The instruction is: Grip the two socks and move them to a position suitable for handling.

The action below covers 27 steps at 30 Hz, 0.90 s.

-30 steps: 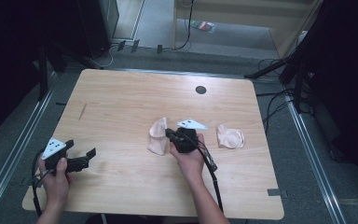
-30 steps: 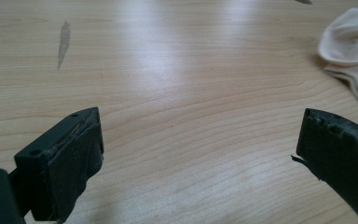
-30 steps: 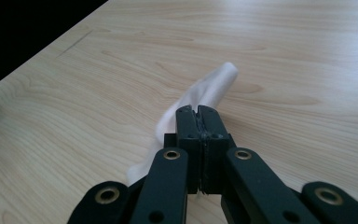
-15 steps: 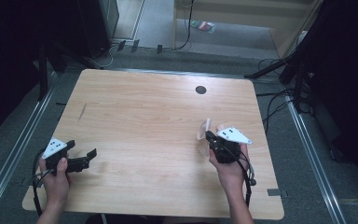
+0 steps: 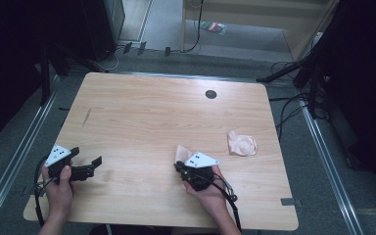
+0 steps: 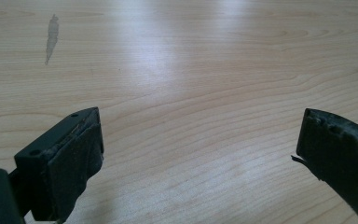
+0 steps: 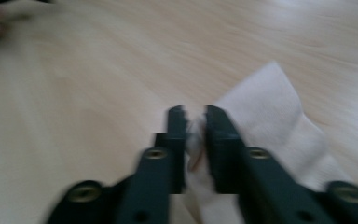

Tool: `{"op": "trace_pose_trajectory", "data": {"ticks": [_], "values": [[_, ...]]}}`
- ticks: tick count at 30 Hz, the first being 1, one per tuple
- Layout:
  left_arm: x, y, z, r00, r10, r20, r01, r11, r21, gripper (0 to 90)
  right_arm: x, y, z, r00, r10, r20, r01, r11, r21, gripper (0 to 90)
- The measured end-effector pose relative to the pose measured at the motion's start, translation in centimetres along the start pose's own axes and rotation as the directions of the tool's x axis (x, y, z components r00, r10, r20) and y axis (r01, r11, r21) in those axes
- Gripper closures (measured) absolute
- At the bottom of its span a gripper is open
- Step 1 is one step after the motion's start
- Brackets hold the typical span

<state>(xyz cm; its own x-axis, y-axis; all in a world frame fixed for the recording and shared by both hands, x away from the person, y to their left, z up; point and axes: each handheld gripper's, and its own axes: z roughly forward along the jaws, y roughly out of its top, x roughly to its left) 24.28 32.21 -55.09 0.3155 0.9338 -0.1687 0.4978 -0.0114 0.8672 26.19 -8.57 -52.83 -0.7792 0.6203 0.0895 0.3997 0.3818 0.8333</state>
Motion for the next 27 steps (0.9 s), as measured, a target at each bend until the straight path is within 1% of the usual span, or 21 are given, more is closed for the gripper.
{"op": "trace_pose_trajectory", "data": {"ticks": [1,2,4,5,6,8,9,10,11,12,13,14,16,17,19,20,21,22,23,25,27], "values": [[0.0,0.0,0.0,1.0,-0.001,0.0,0.001,1.0,0.0,0.8,0.2,0.1,-0.1,0.9999,-0.005,-0.009,0.005,1.0,-0.003,58.6],[0.0,0.0,0.0,1.0,-0.002,0.001,0.002,1.0,-0.001,0.8,0.2,0.2,-0.5,1.0,-0.004,-0.003,0.004,1.0,-0.014,53.9],[0.0,0.0,0.0,1.0,-0.003,0.002,0.003,1.0,0.0,0.8,-0.6,0.4,-1.8,0.9981,0.061,0.01,-0.06,0.997,-0.047,53.9],[0.0,0.0,0.0,1.0,-0.004,0.002,0.004,1.0,-0.001,0.8,-1.2,0.3,-2.5,0.994,0.102,0.041,-0.099,0.993,-0.062,55.6],[0.0,0.0,0.0,1.0,-0.004,0.002,0.004,1.0,0.0,0.8,-1.8,0.1,-3.2,0.9866,0.137,0.088,-0.132,0.989,-0.062,57.2],[0.0,0.0,0.0,1.0,-0.002,0.001,0.002,1.0,0.0,0.8,-2.9,-0.5,-4.1,0.962,0.209,0.176,-0.203,0.978,-0.049,58.5],[0.0,0.0,0.0,1.0,-0.001,0.002,0.001,1.0,0.0,0.8,-3.4,-1.0,-4.4,0.9509,0.241,0.194,-0.237,0.97,-0.047,58.8],[0.0,0.0,0.0,1.0,0.001,0.0,-0.001,1.0,0.001,0.8,-3.7,-1.5,-4.4,0.9427,0.273,0.192,-0.269,0.962,-0.045,58.8],[-0.1,0.0,0.0,1.0,0.003,-0.002,-0.003,1.0,0.003,0.8,-3.8,-2.0,-4.2,0.9372,0.288,0.197,-0.287,0.957,-0.034,58.5],[-0.1,0.0,0.0,1.0,0.004,-0.001,-0.004,1.0,0.004,0.8,-3.8,-2.2,-3.9,0.9355,0.286,0.207,-0.29,0.957,-0.014,57.9],[-0.1,0.0,0.0,1.0,0.004,0.0,-0.004,1.0,0.004,0.8,-3.8,-2.4,-3.5,0.9344,0.29,0.207,-0.295,0.955,-0.003,56.4],[-0.1,0.0,0.0,1.0,0.004,0.001,-0.004,1.0,0.003,0.8,-3.7,-2.5,-3.1,0.9359,0.288,0.202,-0.296,0.955,0.006,54.3],[-0.1,0.0,0.0,1.0,0.003,0.003,-0.003,1.0,0.002,0.8,-3.6,-2.6,-2.3,0.9319,0.289,0.22,-0.3,0.954,0.017,52.6],[-0.1,0.0,0.0,1.0,0.003,0.004,-0.003,1.0,0.002,0.8,-3.6,-2.6,-2.1,0.9337,0.286,0.215,-0.297,0.955,0.021,52.8],[0.0,0.0,0.0,1.0,0.002,0.007,-0.002,1.0,0.002,0.8,-3.5,-2.7,-1.7,0.934,0.283,0.218,-0.297,0.954,0.031,55.5],[0.0,0.0,0.0,1.0,0.003,0.009,-0.003,1.0,0.003,0.8,-3.3,-2.7,-1.5,0.9351,0.277,0.221,-0.292,0.956,0.039,59.1],[0.0,0.0,0.0,1.0,0.002,0.01,-0.002,1.0,0.003,0.8,-3.1,-2.8,-1.3,0.9394,0.257,0.227,-0.274,0.961,0.046,65.1],[0.0,0.0,0.0,0.9999,0.002,0.01,-0.002,1.0,0.001,0.8,-2.9,-2.8,-1.2,0.9417,0.248,0.228,-0.267,0.962,0.055,74.5],[0.0,0.0,0.0,0.9999,0.004,0.011,-0.004,1.0,0.001,0.8,-2.6,-2.8,-1.1,0.9482,0.235,0.213,-0.255,0.965,0.069,82.1],[0.0,0.0,0.0,0.9999,0.004,0.012,-0.004,1.0,0.001,0.8,-2.3,-2.6,-0.9,0.9577,0.23,0.173,-0.245,0.967,0.068,87.2],[-0.2,0.0,0.0,0.9999,0.012,0.009,-0.012,0.9999,0.004,0.8,-2.0,-2.1,-0.9,0.9628,0.223,0.153,-0.234,0.97,0.06,87.8]]}}
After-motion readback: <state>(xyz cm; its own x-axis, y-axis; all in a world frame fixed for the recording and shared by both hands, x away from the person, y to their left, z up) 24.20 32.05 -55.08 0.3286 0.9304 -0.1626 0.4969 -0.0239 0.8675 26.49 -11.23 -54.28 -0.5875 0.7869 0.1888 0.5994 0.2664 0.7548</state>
